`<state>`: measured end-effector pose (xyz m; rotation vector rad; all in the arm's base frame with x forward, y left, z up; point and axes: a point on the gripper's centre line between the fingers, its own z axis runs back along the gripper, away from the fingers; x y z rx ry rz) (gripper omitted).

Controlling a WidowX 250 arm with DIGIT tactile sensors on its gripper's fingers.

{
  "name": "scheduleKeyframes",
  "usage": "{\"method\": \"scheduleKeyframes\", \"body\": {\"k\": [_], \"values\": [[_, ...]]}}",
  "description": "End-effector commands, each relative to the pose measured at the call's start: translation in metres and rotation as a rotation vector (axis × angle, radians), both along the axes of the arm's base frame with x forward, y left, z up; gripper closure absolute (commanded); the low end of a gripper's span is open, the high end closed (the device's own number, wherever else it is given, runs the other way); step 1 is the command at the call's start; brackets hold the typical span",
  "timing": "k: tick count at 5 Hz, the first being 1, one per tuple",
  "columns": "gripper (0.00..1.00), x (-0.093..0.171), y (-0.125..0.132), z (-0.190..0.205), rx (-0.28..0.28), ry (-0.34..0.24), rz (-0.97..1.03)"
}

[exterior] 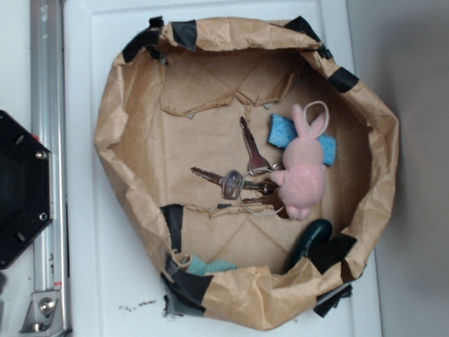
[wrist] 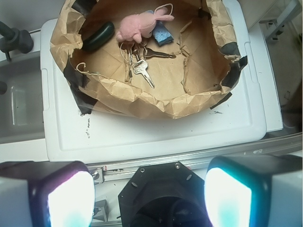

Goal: Grab the blue cloth.

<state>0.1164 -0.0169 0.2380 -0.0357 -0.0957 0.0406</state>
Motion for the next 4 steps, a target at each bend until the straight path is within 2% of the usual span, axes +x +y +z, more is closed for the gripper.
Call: {"method": "scheduleKeyframes", "body": {"k": [1, 2, 3, 4], "values": [[0.00, 0.000, 0.000, 0.000, 0.000, 0.000, 0.000], [0.00, 0.050, 0.005, -0.013, 0.005, -0.003, -0.031], [0.00, 0.100, -0.001, -0.026, -0.032, 0.014, -0.030], [0.00, 0.142, -0.002, -0.047, -0.031, 0.033, -0.045]]}}
